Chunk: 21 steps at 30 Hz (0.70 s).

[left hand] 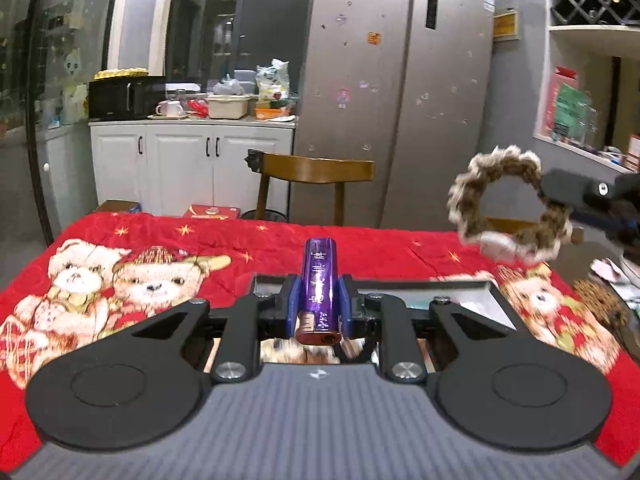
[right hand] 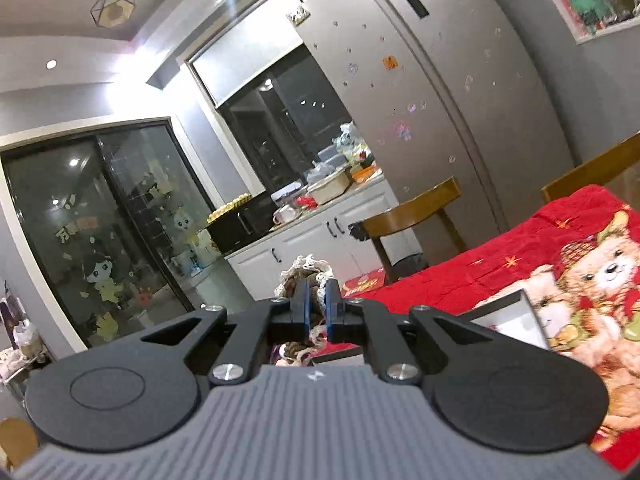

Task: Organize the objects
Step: 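Lift the battery and crochet scrunchie with both tools and carry them over the box, then lower both held items into the box and open both tools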

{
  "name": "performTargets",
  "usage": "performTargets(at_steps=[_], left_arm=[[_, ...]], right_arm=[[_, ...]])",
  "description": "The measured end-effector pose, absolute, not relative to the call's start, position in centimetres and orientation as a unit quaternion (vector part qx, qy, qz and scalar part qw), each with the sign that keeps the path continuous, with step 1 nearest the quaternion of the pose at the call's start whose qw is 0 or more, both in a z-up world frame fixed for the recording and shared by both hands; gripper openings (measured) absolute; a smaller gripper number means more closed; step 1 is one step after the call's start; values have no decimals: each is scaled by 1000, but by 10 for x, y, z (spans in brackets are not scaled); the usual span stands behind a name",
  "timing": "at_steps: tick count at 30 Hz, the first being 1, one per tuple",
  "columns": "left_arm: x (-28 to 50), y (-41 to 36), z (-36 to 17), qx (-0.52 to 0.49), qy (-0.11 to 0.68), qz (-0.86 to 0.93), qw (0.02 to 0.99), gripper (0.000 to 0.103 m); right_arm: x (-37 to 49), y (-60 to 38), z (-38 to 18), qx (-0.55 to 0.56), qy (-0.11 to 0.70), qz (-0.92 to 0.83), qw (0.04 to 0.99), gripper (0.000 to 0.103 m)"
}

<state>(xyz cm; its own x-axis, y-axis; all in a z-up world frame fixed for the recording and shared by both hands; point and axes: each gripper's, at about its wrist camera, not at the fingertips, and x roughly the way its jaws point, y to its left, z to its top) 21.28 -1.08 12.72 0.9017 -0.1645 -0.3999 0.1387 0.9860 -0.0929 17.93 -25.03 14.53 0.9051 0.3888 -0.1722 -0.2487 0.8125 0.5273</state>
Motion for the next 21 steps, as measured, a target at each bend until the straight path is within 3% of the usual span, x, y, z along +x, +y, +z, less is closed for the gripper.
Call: performTargets(at_steps=[9, 21], left_arm=[[271, -3, 109, -66, 226, -93, 968, 24], [310, -13, 54, -11, 252, -116, 961, 24]], right_arm=[[239, -244, 115, 258, 182, 153, 936, 9], [292, -262, 49, 254, 267, 93, 925, 9]])
